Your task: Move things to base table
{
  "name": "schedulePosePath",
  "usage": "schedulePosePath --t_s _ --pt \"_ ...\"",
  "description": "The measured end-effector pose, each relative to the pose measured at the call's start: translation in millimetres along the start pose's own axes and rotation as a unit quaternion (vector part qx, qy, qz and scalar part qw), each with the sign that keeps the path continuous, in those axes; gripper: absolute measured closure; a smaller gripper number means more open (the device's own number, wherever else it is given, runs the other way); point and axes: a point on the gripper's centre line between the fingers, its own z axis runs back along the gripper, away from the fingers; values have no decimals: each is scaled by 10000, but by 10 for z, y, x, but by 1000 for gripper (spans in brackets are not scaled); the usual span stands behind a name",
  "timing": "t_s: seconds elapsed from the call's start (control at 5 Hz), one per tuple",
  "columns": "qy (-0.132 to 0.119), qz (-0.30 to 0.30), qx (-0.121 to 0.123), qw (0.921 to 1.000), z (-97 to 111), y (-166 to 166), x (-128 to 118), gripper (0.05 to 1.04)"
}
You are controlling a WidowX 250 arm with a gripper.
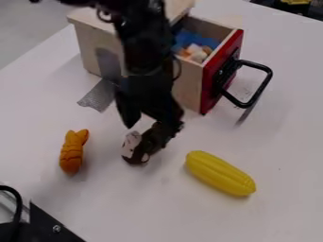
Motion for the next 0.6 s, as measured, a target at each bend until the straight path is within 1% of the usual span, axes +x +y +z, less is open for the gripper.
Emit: schedulePosePath --t_s 0.2,0.4,0.6 --pt "193 64 -55 9998 -227 103 -117 83" --pt "457 108 -59 9989 -415 98 -161 132" --pt "416 131 -27 9990 -446 87 -74 392"
